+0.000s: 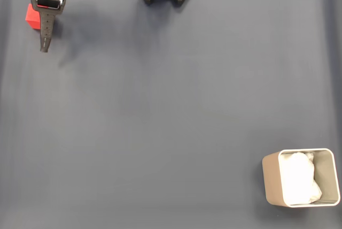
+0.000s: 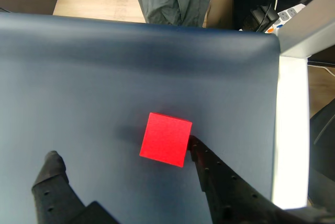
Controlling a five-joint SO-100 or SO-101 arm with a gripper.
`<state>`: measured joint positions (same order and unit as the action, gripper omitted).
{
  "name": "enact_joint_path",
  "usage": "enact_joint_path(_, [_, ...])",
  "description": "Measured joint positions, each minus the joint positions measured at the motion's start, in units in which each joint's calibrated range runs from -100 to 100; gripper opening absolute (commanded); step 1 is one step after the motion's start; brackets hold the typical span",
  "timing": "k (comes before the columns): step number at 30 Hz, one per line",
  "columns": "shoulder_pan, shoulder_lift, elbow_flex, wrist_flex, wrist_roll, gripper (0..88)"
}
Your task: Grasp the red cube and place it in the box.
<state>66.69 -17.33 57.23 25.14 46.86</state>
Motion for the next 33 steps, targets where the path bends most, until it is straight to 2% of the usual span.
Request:
enact_joint_path(15, [-0.82,0.0,1.18,-2.47,0.0,48.4])
enact_joint_path(22, [-1.19,0.0,1.9,-3.02,0.0,37.6])
enact_joint_path(33, [-1.19,0.0,2.44,-3.66,1.37,27.6])
